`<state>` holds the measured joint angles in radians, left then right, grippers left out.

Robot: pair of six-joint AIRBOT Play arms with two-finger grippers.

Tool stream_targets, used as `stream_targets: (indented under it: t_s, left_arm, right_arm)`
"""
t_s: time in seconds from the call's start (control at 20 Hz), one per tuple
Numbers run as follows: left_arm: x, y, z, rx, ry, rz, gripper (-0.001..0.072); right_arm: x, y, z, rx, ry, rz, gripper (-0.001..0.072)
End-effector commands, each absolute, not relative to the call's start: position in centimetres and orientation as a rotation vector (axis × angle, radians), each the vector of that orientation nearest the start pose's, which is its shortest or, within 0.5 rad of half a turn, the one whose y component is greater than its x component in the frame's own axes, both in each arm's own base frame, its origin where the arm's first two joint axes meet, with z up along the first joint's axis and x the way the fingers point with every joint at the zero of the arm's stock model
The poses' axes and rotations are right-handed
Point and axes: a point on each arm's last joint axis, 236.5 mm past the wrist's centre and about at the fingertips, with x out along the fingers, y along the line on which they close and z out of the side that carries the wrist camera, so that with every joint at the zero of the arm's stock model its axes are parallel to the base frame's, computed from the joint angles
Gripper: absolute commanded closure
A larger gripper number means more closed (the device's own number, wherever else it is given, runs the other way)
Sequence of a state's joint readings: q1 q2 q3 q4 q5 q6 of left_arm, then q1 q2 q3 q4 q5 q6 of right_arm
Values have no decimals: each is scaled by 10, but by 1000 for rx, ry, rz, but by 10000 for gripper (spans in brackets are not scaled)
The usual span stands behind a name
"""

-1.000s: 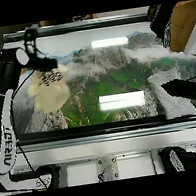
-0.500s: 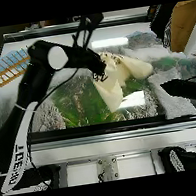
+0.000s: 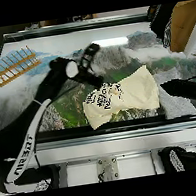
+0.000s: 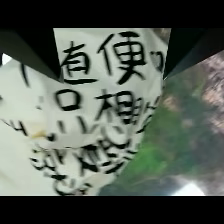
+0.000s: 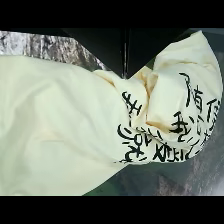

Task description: Fold the clothes and pants, and hang the long-sleeved shirts on hangers.

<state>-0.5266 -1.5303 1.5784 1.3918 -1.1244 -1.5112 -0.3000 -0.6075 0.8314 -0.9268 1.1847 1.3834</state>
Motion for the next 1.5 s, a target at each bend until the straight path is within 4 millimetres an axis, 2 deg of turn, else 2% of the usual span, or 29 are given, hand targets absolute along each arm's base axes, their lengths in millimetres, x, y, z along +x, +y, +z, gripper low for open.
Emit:
stream_targets:
  t_s: [0.0, 0.05, 0.1, 0.15, 0.25, 0.4, 0.5, 0.65, 0.85, 0.95, 1.0, 1.05, 1.1, 1.2, 1.25, 1.35, 1.45]
  left_arm:
    - [436, -176, 53, -136, 1134, -265, 27]
    - [433, -147, 35, -225, 1174, -182, 27]
    - [424, -133, 15, -312, 1230, -149, 27]
    - [413, -125, -6, -421, 1291, -125, 28]
    - [392, -127, -43, -610, 1390, -127, 28]
    - [369, -149, -83, -756, 1493, -159, 28]
    - [352, -169, -100, -748, 1569, -196, 28]
    - [333, -198, -114, -674, 1631, -250, 28]
    - [315, -226, -123, -603, 1673, -299, 28]
    - [312, -234, -125, -581, 1670, -314, 30]
    - [313, -238, -125, -575, 1660, -318, 172]
    - [315, -239, -125, -571, 1647, -319, 500]
    - [318, -239, -125, -574, 1632, -316, 700]
    - [340, -224, -110, -565, 1563, -326, 701]
    - [359, -206, -94, -545, 1509, -320, 701]
    - [399, -155, -51, -485, 1381, -272, 701]
    - [436, -93, 2, -431, 1230, -189, 702]
  right_arm:
    - [289, 49, 140, 462, 809, 237, 696]
    - [289, 49, 140, 462, 808, 237, 696]
    - [289, 49, 140, 462, 809, 237, 696]
    - [289, 49, 140, 463, 809, 237, 696]
    - [289, 49, 140, 463, 808, 237, 696]
    - [289, 50, 140, 467, 807, 241, 696]
    - [289, 53, 143, 480, 801, 253, 696]
    - [289, 55, 144, 488, 798, 260, 696]
    - [289, 55, 144, 488, 798, 260, 696]
    - [289, 55, 144, 488, 798, 259, 696]
    - [289, 55, 144, 488, 798, 260, 696]
    - [289, 55, 144, 488, 798, 259, 696]
    - [289, 55, 144, 492, 799, 258, 697]
    - [291, 54, 142, 509, 809, 250, 698]
    - [294, 53, 140, 516, 822, 247, 699]
    - [305, 49, 131, 532, 862, 243, 699]
    - [324, 43, 118, 551, 908, 234, 699]
